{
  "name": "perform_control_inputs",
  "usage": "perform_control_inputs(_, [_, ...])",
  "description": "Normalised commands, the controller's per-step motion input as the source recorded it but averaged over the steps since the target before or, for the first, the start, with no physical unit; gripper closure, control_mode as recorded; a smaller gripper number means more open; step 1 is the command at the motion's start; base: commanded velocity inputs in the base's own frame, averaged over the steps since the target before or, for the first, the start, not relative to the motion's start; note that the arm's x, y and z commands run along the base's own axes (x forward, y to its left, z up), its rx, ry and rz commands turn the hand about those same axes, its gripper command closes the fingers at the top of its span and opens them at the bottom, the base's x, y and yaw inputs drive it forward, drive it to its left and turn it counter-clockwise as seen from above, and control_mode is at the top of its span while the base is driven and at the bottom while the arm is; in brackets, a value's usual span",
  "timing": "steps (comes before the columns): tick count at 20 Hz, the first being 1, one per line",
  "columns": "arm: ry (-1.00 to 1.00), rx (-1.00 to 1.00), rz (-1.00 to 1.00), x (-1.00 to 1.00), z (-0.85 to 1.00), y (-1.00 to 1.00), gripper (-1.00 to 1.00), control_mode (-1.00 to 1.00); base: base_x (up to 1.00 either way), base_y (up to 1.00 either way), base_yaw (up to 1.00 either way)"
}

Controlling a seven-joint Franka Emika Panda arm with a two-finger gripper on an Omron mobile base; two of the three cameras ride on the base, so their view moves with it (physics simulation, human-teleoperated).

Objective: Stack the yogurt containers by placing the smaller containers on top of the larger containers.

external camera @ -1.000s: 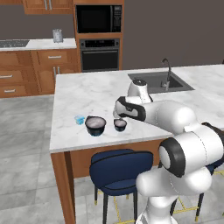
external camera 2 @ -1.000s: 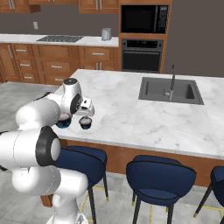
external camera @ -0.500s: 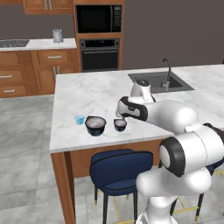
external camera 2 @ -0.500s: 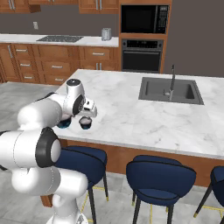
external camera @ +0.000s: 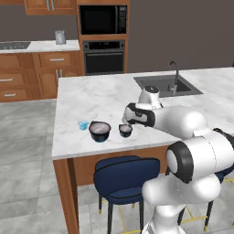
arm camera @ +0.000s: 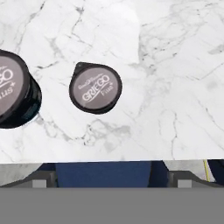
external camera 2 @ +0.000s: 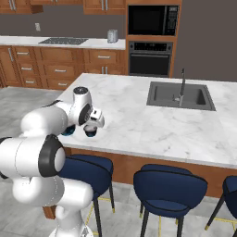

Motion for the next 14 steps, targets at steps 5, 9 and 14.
perform_control_inputs(5, [0.00, 0.05, -0.02, 0.00, -0.04, 0.01, -1.00, -1.00, 0.00, 0.00, 0.00])
perform_control_inputs(9, [0.00, 0.02, 0.00, 0.00, 0.00, 0.00, -1.00, -1.00, 0.00, 0.00, 0.00])
perform_control_inputs(14, [0.00, 0.01, 0.00, 0.00, -0.03, 0.00, -1.00, -1.00, 0.00, 0.00, 0.00])
